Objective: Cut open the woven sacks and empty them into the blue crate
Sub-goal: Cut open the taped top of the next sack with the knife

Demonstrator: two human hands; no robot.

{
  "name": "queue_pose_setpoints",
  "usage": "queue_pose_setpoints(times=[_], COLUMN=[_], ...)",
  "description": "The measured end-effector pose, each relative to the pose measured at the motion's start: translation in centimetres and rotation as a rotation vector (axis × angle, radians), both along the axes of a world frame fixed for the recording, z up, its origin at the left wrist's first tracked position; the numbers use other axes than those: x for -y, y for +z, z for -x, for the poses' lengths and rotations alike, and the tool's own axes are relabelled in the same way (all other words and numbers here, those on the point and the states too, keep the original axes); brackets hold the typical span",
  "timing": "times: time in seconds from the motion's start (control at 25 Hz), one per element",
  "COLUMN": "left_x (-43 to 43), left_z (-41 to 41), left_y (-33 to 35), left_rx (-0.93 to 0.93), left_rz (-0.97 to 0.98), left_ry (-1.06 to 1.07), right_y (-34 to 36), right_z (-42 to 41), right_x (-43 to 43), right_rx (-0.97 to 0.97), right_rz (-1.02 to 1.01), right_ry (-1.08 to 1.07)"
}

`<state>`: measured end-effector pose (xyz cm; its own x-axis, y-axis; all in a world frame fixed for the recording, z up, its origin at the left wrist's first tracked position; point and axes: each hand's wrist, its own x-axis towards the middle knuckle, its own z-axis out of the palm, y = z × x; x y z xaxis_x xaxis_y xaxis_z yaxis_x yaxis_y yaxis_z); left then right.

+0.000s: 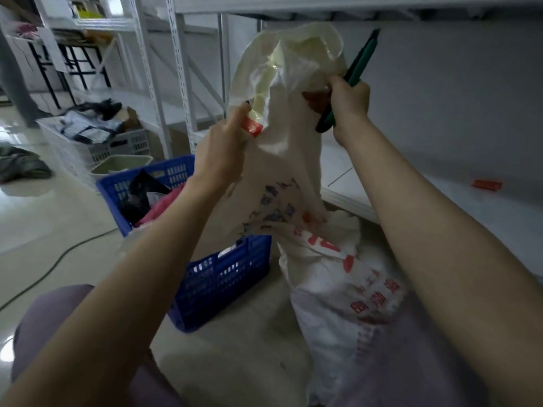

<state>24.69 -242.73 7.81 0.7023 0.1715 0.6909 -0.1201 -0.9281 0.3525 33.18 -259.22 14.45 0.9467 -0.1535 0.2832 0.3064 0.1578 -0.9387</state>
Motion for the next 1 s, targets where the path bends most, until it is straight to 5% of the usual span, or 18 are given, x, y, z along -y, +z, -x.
queue_pose_setpoints(times=[0.24,0.4,0.52,0.64,0.72,0.8,0.92,1.0], left_x=[-5.1,-4.0,-3.5,-3.2,-3.6,-4.6,-6.9,-9.0], left_z=[-3.3,-5.8,-7.1,-7.6,-6.7,-6.0,-5.9,-6.5], left_y=[-3.3,-5.3,-6.6,-9.5,-12.0,-14.5,-17.2,-18.8], left_rx=[-0.378,-0.293,0.008,-0.371,-0.789,-1.051,-1.101,-1.004], left_rz=[-0.185,-0.479,-0.97,-1.276,-1.171,-0.852,-0.839,-0.578], left_ry=[0.272,0.512,0.316,0.104,0.116,0.266,0.593,0.577], right_y=[-7.6,-15.1,-20.0,-23.6,-25.8,-27.8,-29.3,-29.6], right_z=[-0.8,-1.4,-1.6,-1.5,-1.3,-1.1,-1.1,-1.2], right_x=[3.1,2.7,2.3,2.6,3.4,4.3,5.3,5.5], right_rx=[-0.121,-0.311,-0.375,-0.425,-0.495,-0.567,-0.616,-0.622], right_rz=[0.568,0.724,0.939,1.137,1.211,1.253,1.322,1.326], right_ry=[-0.02,0.134,0.256,0.279,0.295,0.341,0.415,0.493])
